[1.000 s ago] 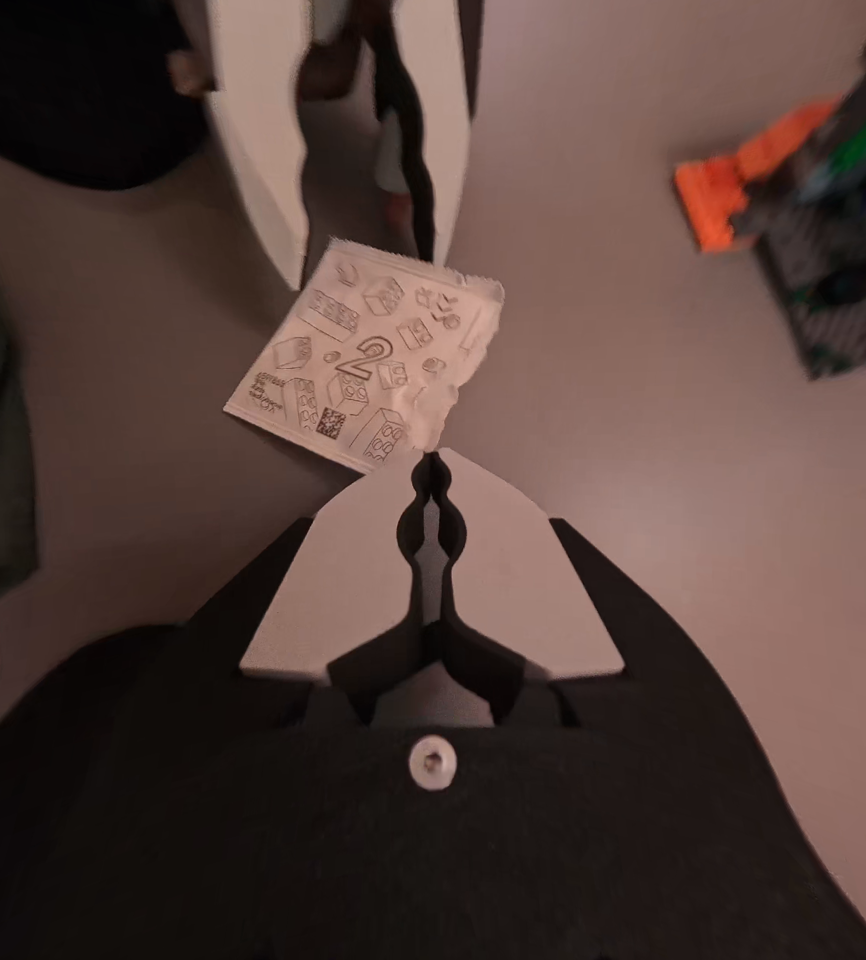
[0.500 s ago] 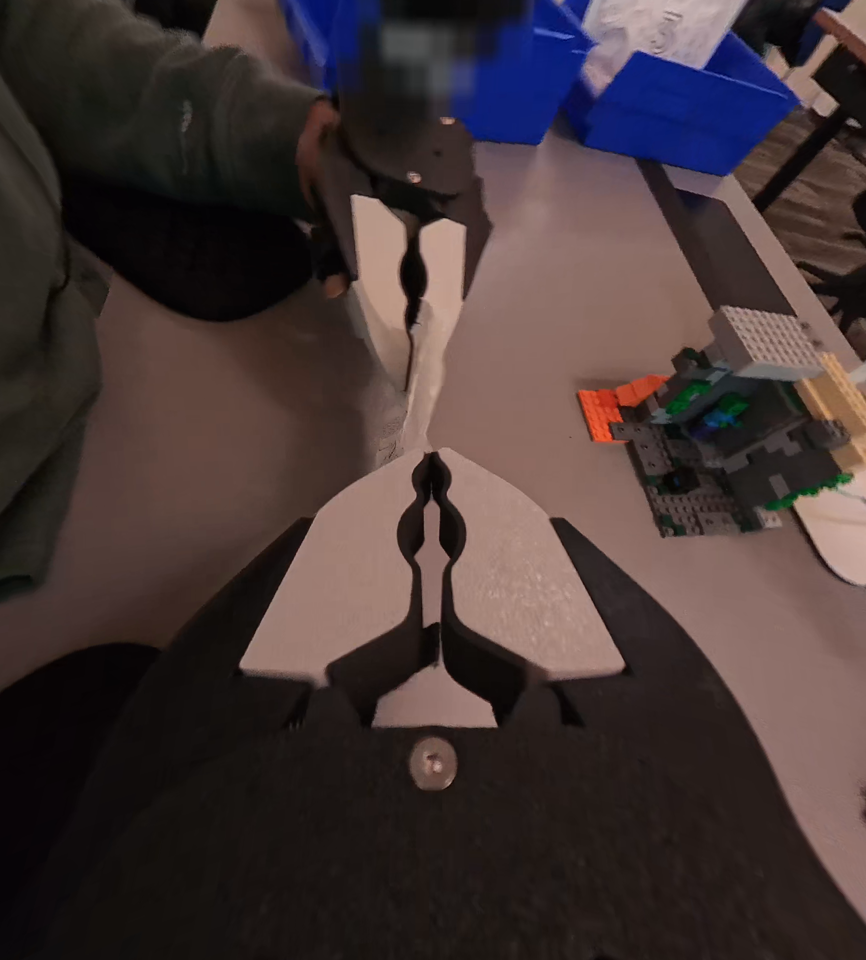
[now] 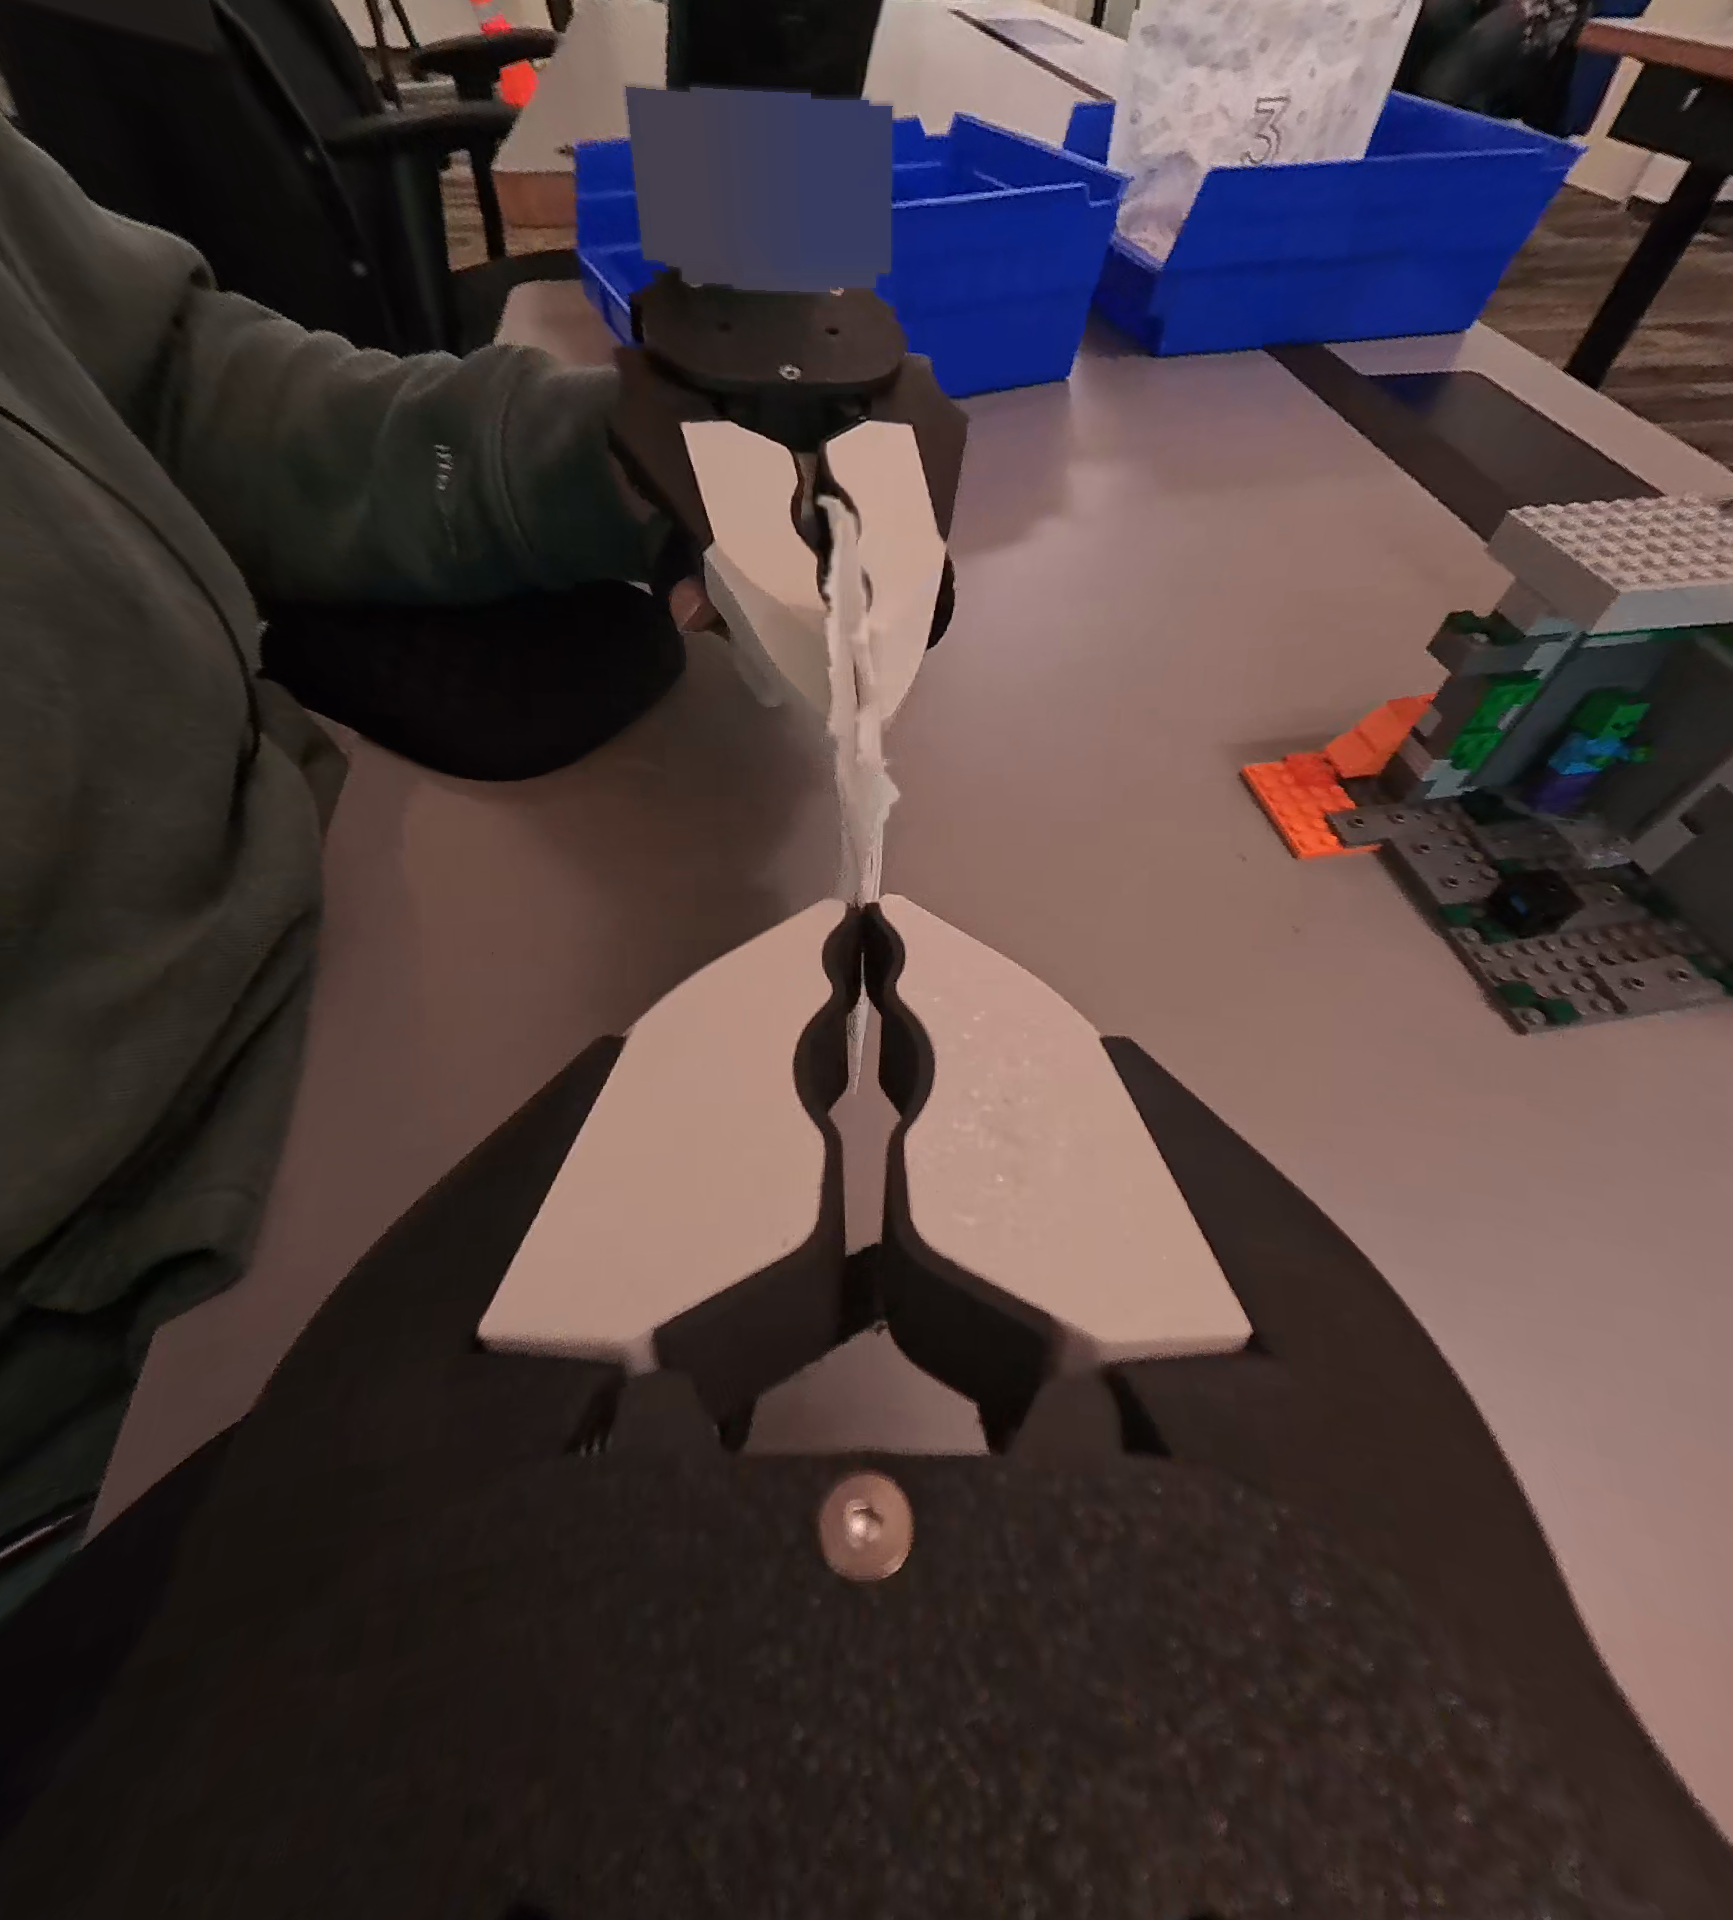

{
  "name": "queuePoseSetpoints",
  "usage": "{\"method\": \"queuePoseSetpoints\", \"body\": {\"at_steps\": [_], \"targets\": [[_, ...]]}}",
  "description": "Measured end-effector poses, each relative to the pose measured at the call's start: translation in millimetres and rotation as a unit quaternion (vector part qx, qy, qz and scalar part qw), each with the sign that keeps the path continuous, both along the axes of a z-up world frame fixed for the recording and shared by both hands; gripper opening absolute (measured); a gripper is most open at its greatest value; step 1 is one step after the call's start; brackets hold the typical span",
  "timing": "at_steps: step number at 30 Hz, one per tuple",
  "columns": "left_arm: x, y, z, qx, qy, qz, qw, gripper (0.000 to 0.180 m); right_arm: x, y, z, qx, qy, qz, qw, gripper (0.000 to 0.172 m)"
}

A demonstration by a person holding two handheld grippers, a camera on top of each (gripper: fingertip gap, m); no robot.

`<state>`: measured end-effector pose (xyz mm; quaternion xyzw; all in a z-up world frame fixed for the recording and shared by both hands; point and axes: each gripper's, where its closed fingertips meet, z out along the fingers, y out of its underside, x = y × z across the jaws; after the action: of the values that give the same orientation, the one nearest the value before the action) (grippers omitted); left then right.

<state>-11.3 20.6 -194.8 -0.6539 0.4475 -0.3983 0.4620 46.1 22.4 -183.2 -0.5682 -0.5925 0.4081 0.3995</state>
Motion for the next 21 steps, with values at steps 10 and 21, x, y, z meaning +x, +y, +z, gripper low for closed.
{"method": "queuePoseSetpoints", "body": {"at_steps": [10, 21], "targets": [[-1.6, -2.4, -5.9, 0.042, 0.043, -0.004, 0.998, 0.001, 14.4, 2.8, -0.6, 0.006, -0.003, 0.0, 1.0, 0.0], [8.9, -9.3, -2.9, 0.058, 0.036, -0.015, 0.998, 0.0, 5.0, -10.1, 2.0, 0.023, 0.017, 0.025, 0.999, 0.0]]}}
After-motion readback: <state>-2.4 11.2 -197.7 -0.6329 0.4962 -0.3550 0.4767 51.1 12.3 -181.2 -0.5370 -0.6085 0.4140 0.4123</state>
